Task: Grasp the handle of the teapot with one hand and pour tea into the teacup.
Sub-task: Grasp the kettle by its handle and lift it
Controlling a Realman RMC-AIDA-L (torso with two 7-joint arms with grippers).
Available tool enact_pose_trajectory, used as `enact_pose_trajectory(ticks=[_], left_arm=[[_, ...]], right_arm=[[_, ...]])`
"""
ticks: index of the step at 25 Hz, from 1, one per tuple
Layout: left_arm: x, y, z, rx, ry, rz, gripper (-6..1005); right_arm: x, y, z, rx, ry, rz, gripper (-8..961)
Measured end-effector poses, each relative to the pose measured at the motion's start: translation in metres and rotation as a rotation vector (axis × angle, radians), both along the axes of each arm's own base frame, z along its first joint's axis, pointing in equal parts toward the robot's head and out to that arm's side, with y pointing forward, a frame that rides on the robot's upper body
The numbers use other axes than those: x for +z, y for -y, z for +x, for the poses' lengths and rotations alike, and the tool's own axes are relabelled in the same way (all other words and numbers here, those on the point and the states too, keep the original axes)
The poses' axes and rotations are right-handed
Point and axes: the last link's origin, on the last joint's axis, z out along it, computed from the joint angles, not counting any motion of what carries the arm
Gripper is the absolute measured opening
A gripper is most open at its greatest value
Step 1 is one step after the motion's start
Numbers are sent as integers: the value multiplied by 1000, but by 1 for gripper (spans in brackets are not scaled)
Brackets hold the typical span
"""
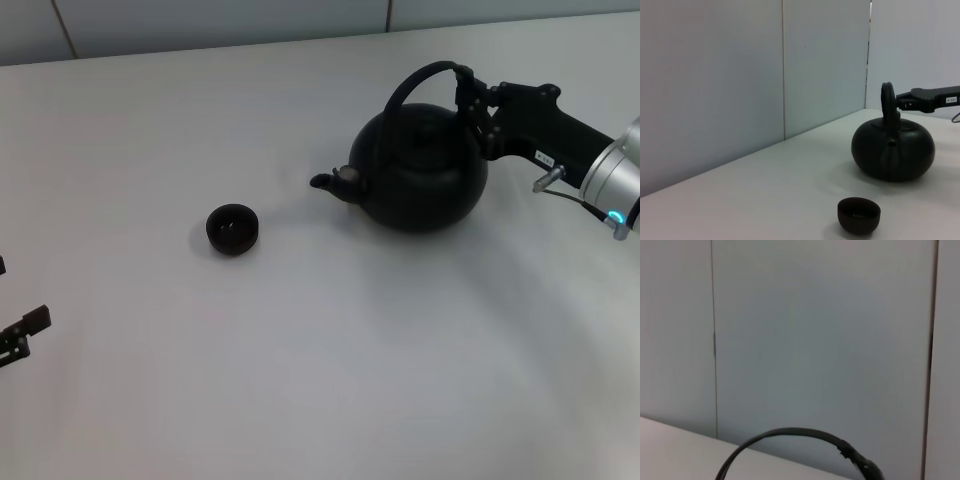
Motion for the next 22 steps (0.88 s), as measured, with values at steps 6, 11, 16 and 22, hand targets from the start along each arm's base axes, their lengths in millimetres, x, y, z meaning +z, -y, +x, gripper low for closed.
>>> enact_pose_trajectory(ticks=[6, 11, 16, 22], left_arm=[[-1, 1, 0, 1, 0, -3, 819], [-3, 1, 0, -2, 1, -6, 819], [-4, 1, 1, -9, -1, -4, 819], [-5, -1, 3, -16, 1, -4, 819]], right_arm=[[6, -2, -5, 21, -34, 31, 78], [12, -18, -20, 50, -47, 56, 77], [11, -44, -43, 60, -48, 54, 78], [1, -72, -79, 119, 26, 1, 78]])
